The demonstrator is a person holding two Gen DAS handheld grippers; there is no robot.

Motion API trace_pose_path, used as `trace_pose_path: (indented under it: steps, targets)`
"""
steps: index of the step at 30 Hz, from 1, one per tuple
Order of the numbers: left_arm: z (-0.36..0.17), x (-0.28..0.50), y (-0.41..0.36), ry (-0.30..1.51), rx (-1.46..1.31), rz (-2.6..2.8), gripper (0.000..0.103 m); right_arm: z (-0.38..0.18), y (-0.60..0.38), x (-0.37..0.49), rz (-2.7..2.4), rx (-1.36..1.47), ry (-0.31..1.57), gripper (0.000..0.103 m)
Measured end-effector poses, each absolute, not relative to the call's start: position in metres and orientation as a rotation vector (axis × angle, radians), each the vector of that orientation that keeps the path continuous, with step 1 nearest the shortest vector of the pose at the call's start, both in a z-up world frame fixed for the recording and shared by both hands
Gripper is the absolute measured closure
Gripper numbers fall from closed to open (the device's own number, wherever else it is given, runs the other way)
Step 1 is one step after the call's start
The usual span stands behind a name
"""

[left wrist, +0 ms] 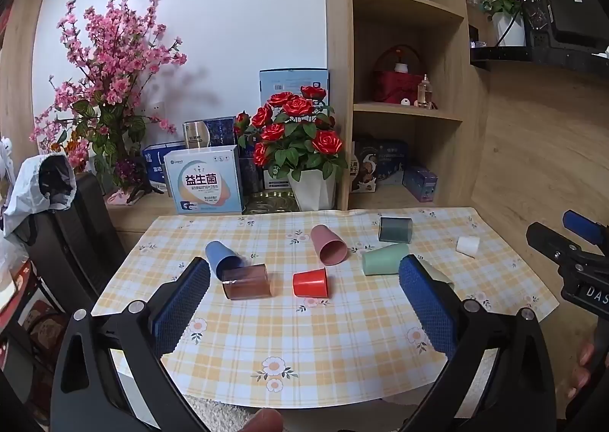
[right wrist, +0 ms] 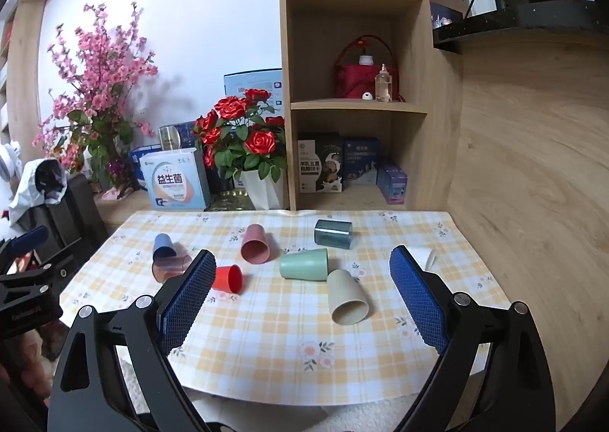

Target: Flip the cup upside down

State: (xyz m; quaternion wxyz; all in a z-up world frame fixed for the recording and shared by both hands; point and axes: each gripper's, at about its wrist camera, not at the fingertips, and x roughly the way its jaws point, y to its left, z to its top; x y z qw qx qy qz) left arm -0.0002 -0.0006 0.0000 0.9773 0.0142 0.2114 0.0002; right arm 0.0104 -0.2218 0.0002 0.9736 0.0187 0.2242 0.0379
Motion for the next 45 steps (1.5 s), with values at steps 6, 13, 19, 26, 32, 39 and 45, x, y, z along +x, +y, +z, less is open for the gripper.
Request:
trace_pose_path:
  steps: [6, 13, 19, 26, 32, 39, 45]
  targets:
    - [0.000, 0.000, 0.000, 0.427, 0.023, -0.001, 0.006, 0.000, -0.221, 0.010, 0.074, 0.031, 0.454, 0.013]
    - [0.000, -0.001, -0.001, 0.425, 0.026, 0.000, 0.006, -0.003, -0.224, 0.017, 0.073, 0.033, 0.453, 0.013]
    - [0.002, 0.000, -0.001, 0.423, 0.027, 0.002, 0.006, -0.003, -0.225, 0.011, 0.073, 0.033, 0.453, 0.013]
    - [0.001, -0.002, -0.001, 0.424, 0.028, -0.001, 0.006, -0.003, -0.226, 0.011, 0.062, 0.035, 0.457, 0.013]
    - [0.000, -0.003, -0.004, 0.421, 0.036, -0.002, 0.006, -0.003, -0.225, 0.009, 0.058, 0.036, 0.456, 0.013]
    - [0.001, -0.004, -0.004, 0.420, 0.036, -0.002, 0.006, -0.004, -0.226, 0.008, 0.055, 0.042, 0.456, 0.013]
    - [0.003, -0.004, -0.004, 0.417, 0.035, -0.002, 0.006, -0.005, -0.225, 0.006, 0.056, 0.043, 0.455, 0.013]
